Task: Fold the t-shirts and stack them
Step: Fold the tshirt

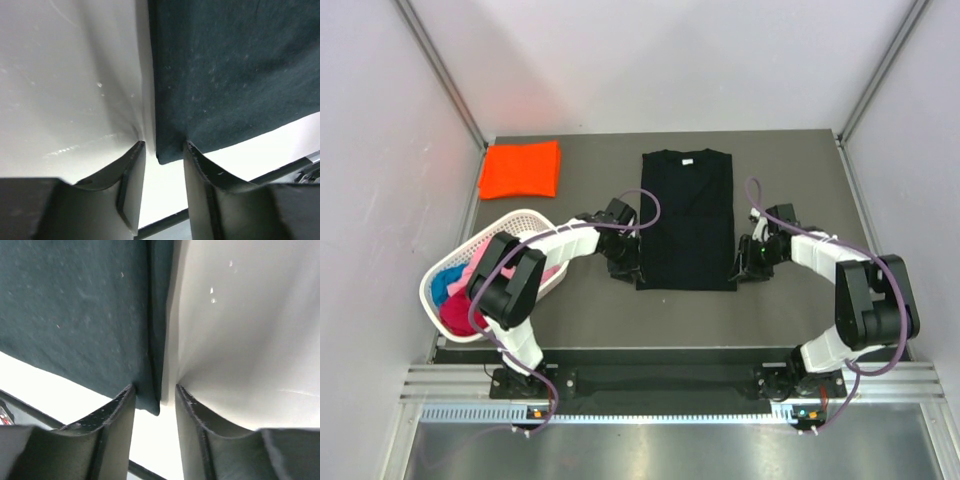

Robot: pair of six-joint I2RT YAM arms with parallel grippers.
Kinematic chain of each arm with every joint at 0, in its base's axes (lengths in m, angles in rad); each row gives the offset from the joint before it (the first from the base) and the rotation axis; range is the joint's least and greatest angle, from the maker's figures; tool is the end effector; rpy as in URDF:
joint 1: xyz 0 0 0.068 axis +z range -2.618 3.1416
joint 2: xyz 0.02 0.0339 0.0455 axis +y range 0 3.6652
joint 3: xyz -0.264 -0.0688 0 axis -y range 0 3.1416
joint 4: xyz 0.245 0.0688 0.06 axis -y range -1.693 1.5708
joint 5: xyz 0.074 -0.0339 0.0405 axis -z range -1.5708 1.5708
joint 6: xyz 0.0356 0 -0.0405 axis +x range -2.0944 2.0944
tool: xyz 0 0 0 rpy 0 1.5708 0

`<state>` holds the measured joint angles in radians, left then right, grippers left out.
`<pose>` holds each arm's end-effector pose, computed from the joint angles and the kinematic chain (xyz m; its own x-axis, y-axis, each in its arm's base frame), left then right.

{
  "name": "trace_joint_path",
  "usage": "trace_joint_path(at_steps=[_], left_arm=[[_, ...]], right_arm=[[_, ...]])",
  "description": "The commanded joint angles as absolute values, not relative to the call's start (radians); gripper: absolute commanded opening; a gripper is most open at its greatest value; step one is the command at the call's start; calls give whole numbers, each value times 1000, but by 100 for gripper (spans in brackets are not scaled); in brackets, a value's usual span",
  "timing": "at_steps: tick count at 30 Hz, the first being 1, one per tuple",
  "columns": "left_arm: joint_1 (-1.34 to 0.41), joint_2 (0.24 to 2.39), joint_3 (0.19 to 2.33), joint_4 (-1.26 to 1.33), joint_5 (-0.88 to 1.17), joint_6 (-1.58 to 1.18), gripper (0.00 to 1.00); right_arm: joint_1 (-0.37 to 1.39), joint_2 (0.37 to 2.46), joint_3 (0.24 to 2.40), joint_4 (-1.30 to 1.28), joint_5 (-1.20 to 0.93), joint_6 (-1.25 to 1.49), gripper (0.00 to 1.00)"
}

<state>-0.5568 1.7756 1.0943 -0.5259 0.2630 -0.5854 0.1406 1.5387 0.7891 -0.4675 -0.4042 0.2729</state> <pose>0.2840 -0.1877 0.1630 -0.9867 -0.0143 -0.1622 0.0523 0.9154 -0.3990 0.2641 0.0515 0.1542 -0.9655 0.1136 -0.2341 -0.0036 0.8937 0.4486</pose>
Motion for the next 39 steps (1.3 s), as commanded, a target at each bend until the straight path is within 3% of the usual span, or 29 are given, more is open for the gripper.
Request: trace_joint_path(at_steps=[1,5,6,7,8,9,14,15,16,18,19,20,21,26,39], left_arm=[[-571,1749,1086,-483,238,-606,39],[-574,1764,1088,-485,232,-611,31],[-574,1764,1086,-488,215,-614,24],[-577,1767,1085,-492,203,-612,19],[-580,1764,1083,-502,189,-615,13],[-581,1763,1083,-514,139,-624,0],[-607,1735,1107,-572,57,-638,0],[-606,1730,1121,-586,60,-644,2],[-607,1712,1127,-589,64,-649,21],[-607,1675,1117,-578,64,-669,32],[-607,1634,1111,-571,57,-676,37],[-607,1612,1103,-563,52,-684,49],[-606,1594,1088,-554,45,-702,51],[-578,1539,987,-424,158,-820,52],[-584,1543,792,-241,169,-979,52]], right_arm=[[132,1482,744,-422,-428,291,37],[130,1476,693,-394,-419,301,19],[130,1477,689,-391,-405,299,5],[130,1479,684,-393,-391,302,0],[130,1476,675,-393,-376,308,0],[129,1476,675,-396,-362,311,0],[129,1454,702,-426,-330,325,0],[129,1450,707,-428,-354,331,5],[129,1436,709,-431,-362,340,13],[130,1414,710,-448,-344,406,33],[132,1385,707,-457,-325,438,33],[130,1368,692,-463,-309,513,34],[129,1350,680,-463,-273,556,38],[130,1191,504,-313,-299,860,42],[130,1043,341,-192,-213,1084,43]])
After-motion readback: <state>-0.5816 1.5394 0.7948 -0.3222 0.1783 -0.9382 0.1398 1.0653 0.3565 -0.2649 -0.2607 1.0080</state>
